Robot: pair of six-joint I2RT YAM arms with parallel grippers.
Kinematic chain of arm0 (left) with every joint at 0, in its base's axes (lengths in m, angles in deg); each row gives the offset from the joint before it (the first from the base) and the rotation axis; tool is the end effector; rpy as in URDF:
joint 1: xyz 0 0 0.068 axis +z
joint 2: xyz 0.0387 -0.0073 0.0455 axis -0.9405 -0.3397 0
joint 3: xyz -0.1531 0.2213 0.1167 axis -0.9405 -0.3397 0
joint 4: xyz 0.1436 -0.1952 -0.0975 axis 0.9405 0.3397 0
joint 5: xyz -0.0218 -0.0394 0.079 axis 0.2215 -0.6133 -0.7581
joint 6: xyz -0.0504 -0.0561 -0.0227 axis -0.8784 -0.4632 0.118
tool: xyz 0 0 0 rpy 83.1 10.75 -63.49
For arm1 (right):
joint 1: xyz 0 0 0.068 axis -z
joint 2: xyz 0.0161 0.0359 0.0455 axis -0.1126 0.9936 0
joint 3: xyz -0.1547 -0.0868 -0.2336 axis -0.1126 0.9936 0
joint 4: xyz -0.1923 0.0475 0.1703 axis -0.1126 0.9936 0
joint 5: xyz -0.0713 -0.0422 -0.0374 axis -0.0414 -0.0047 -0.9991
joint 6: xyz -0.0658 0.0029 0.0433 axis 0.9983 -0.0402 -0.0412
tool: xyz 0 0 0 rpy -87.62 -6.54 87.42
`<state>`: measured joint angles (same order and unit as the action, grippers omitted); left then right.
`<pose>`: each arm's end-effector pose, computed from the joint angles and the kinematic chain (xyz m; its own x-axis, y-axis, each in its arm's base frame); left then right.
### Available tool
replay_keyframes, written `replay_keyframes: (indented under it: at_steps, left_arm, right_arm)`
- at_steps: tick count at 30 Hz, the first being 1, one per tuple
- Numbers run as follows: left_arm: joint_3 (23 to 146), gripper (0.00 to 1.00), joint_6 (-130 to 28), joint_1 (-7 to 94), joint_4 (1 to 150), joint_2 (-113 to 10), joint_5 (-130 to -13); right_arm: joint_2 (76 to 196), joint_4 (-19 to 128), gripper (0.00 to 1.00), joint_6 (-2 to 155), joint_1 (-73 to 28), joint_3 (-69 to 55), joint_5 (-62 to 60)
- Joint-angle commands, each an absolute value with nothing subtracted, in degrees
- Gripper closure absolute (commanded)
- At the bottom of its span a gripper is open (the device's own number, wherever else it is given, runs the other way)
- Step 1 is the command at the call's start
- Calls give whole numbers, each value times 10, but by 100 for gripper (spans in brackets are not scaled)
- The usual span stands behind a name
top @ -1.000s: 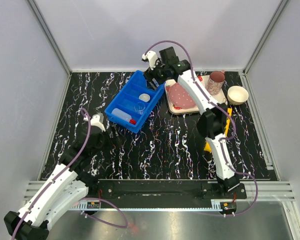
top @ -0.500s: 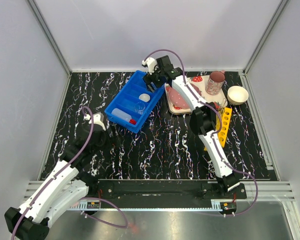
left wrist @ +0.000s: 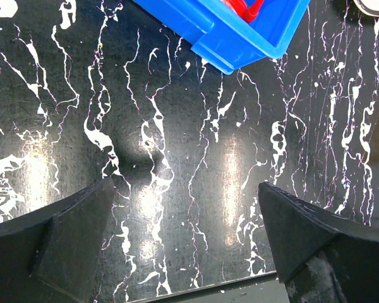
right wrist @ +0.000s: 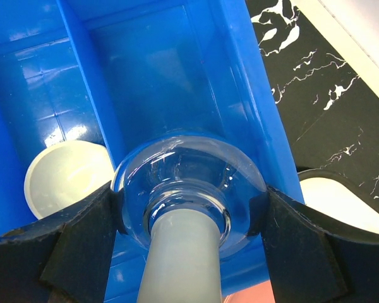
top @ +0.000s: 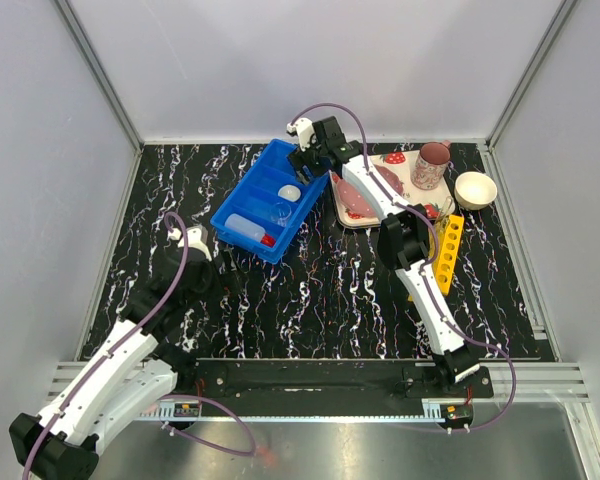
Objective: Organize the chemistry lab equipment
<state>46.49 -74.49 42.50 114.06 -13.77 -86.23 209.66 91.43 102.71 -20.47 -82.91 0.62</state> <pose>0.1369 -0.0629 0.2405 -0.6921 -0.2894 -0.6613 -0.0240 0.9248 -0.3797 0.5586 0.2961 0.1910 -0.3590 -0.5540 -0.7511 -0.7196 0.6768 -0.1552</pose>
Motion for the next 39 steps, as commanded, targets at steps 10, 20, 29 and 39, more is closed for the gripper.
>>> replay_keyframes:
  at_steps: [10,20,29,39]
  left_arm:
    - [488,1,-737,429,1129,-137,-873]
    - [488,1,-739,428,1134,-124,-871]
    - [488,1,-743,428,1138,-114,-869]
    - [490,1,-745,428,1144,-105,-868]
  right_arm:
    - [2102,880,19,1006,-202,-826,-15]
    - [2086,881,7,1004,-206,-817,-9]
    - [2068,882,3,1003,-211,-813,-9]
    - [2022,886,4,986,-210,-816,15]
